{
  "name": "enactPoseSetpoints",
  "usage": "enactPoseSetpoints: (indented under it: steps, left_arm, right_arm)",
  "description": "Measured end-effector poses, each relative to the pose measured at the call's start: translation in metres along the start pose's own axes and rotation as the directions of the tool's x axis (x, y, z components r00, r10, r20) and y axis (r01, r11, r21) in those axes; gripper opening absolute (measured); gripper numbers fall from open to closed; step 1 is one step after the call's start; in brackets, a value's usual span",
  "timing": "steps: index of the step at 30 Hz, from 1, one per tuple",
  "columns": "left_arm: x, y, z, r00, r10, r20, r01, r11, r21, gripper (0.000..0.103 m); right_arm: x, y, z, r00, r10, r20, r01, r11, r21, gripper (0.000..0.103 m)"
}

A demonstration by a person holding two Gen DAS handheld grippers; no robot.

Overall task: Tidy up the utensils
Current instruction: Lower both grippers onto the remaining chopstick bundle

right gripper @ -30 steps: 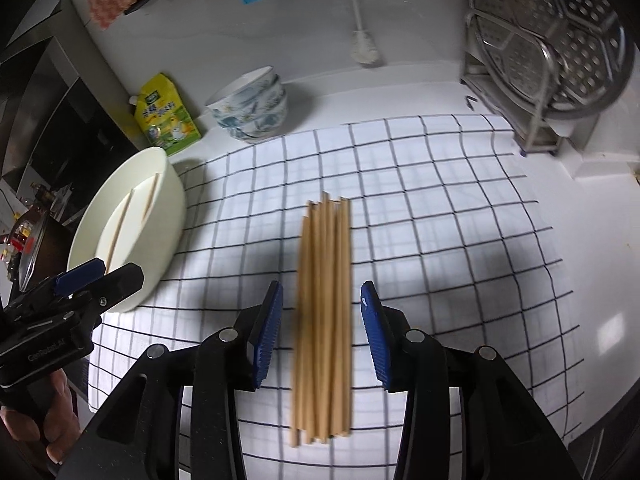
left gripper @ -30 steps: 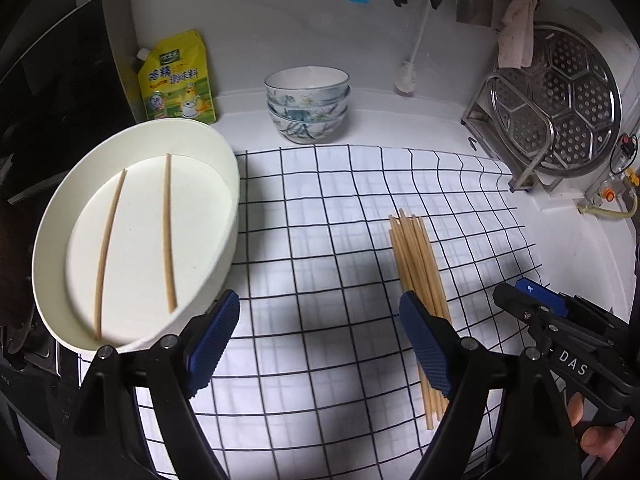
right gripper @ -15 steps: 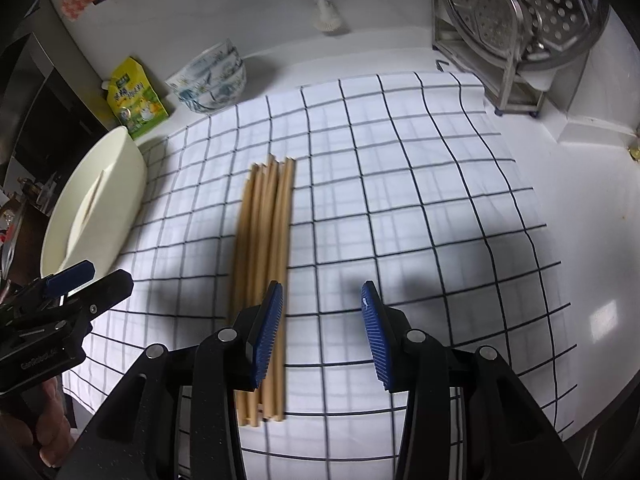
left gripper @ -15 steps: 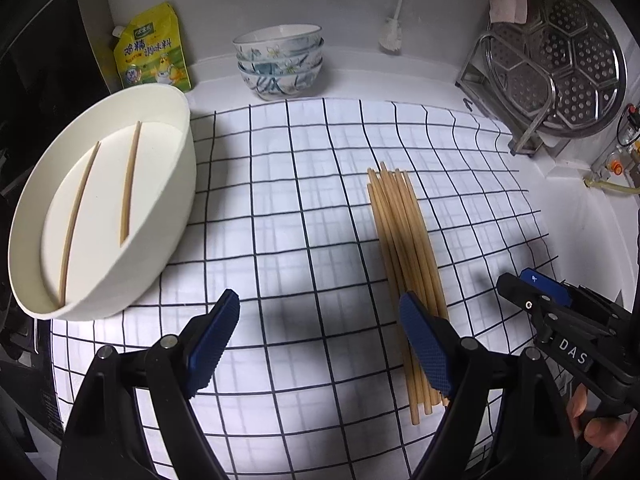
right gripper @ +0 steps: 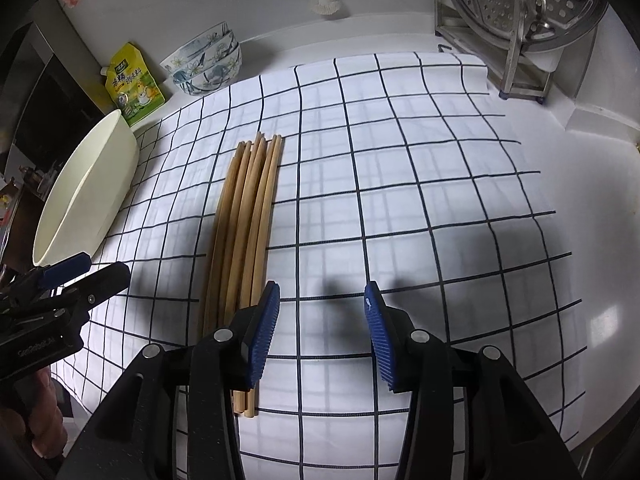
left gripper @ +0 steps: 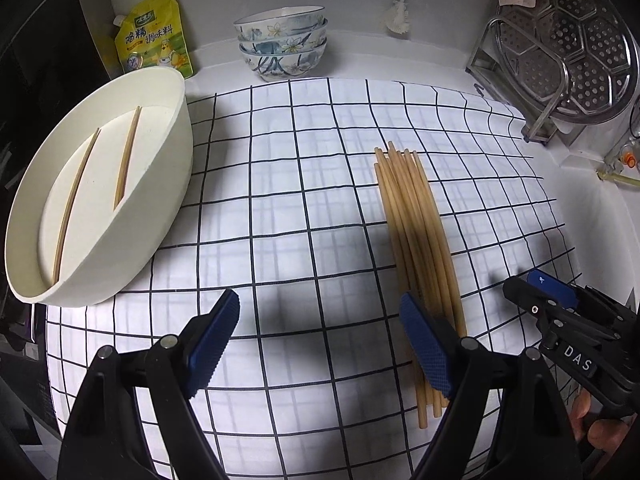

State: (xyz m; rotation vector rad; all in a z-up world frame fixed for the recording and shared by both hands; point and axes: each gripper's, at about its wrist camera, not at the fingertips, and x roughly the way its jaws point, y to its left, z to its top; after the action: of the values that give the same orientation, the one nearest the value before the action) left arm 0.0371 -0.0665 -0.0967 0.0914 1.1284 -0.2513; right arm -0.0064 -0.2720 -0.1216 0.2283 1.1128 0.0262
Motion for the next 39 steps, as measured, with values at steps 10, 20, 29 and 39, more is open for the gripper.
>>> enactPoseSetpoints:
  steps: [10, 20, 29, 39]
  left_arm:
    - [0.012, 0.002, -0.006, 1.0, 0.01, -0.019, -0.01, 1.0, -0.001, 0.081]
    - [0.017, 0.005, -0.009, 1.0, 0.009, -0.026, -0.009, 1.0, -0.002, 0.081]
    - [0.02, 0.005, -0.008, 1.0, 0.005, -0.024, -0.005, 1.0, -0.012, 0.081]
    - [0.025, -0.006, -0.01, 0.999, -0.021, -0.028, 0.021, 1.0, 0.004, 0.081]
  right_arm:
    - [0.015, 0.014, -0.004, 0.999, 0.021, -0.026, -0.022, 0.999, -0.043, 0.044]
    - [0.028, 0.026, -0.004, 0.998, -0.03, -0.049, 0.025, 0.995, -0.096, 0.046]
    - [0.029, 0.034, -0.004, 0.997, -0.056, -0.05, 0.049, 0.989, -0.139, 0.046]
    - [0.03, 0.031, -0.003, 0.995, -0.094, -0.032, 0.088, 0.983, -0.158, 0.045]
